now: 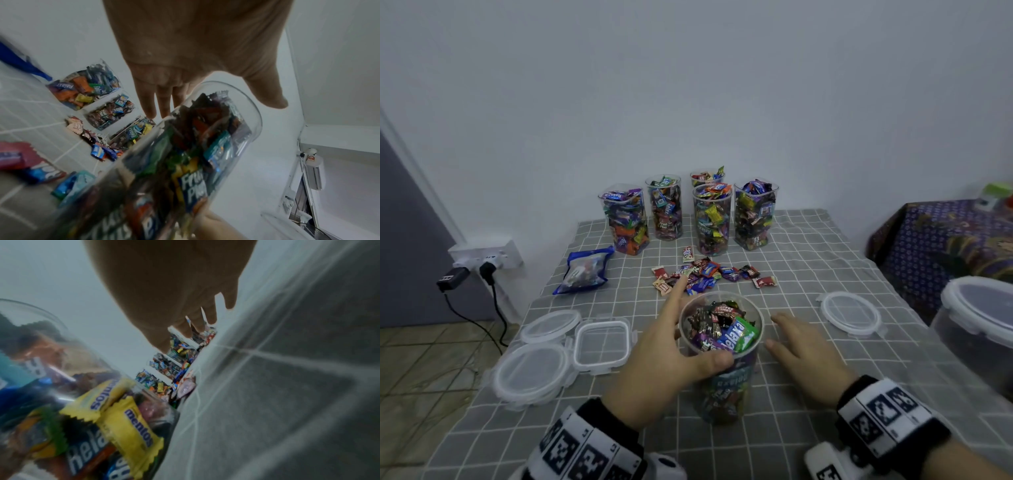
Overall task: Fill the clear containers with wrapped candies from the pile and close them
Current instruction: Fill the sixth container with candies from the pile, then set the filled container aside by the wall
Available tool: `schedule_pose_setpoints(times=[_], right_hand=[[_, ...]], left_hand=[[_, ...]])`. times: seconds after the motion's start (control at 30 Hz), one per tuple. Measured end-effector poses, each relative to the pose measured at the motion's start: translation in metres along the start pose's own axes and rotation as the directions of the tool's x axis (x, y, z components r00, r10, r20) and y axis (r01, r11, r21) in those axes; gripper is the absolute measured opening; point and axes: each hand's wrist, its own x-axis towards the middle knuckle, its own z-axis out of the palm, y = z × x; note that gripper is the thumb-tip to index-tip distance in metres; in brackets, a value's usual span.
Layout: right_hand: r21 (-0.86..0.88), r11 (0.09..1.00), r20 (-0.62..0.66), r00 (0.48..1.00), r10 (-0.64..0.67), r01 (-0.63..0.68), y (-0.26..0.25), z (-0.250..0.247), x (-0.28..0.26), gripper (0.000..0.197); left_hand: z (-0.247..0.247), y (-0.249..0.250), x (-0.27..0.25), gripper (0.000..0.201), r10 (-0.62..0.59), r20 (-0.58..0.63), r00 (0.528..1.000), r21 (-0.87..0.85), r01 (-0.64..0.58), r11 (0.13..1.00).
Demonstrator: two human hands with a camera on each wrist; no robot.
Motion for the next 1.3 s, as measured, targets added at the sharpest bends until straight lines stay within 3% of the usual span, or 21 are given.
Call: schedule_pose_setpoints(times=[0.1,0.17,0.27,0.33,0.43,0.5,0.87,0.97,1.03,1.2,1.3], right_hand=[[-0.253,0.967,0.120,0.990,0.074,-0.041,0.008,0.006,0.004,0.075],[-0.313,0.949,0.165,0.983,0.084,-0.029,0.009,0.012,0.002,0.082],[-0.374,0.927,0.101,0.994,0.038,0.002,0.010,0.025,-0.002,0.089],[-0.358,0.934,0.053,0.999,0.012,0.008,0.010,0.030,-0.002,0.089],[-0.319,0.944,0.117,0.992,-0.045,0.081,0.011,0.029,-0.004,0.123],[-0.334,0.940,0.115,0.993,-0.033,0.070,0.012,0.027,-0.004,0.133],[-0.318,0.947,0.117,0.993,-0.015,0.052,0.008,0.026,-0.005,0.137],[-0.301,0.952,0.116,0.993,-0.013,0.047,0.008,0.026,-0.004,0.137],[-0.302,0.952,0.115,0.993,-0.014,0.049,0.009,0.026,-0.005,0.136],[-0.300,0.952,0.109,0.994,-0.030,0.061,0.010,0.027,-0.004,0.131],[-0.294,0.954,0.109,0.993,-0.034,0.065,0.007,0.024,-0.006,0.125]], left_hand=[[0.004,-0.001,-0.001,0.125,-0.004,0.010,1.000,-0.119,0.005,0.993],[0.007,-0.003,-0.002,0.124,0.005,0.018,1.000,-0.177,-0.002,0.984],[0.010,-0.008,-0.004,0.119,0.011,-0.006,1.000,-0.098,-0.012,0.995],[0.011,-0.012,-0.003,0.103,0.018,-0.024,1.000,-0.053,-0.020,0.998],[0.013,-0.014,-0.003,0.094,-0.002,-0.039,0.999,-0.021,0.001,1.000],[0.012,-0.014,-0.002,0.092,-0.007,-0.063,0.998,-0.026,0.005,1.000],[-0.020,0.008,0.034,0.077,0.013,-0.237,0.971,-0.035,-0.022,0.999],[-0.043,0.015,0.061,0.083,0.061,-0.387,0.920,0.025,-0.056,0.998],[-0.057,0.017,0.083,0.071,0.090,-0.505,0.858,0.073,-0.061,0.995],[-0.093,-0.002,0.131,0.081,0.089,-0.689,0.719,0.209,0.079,0.975],[-0.106,-0.018,0.151,0.083,0.067,-0.743,0.666,0.236,0.167,0.957]])
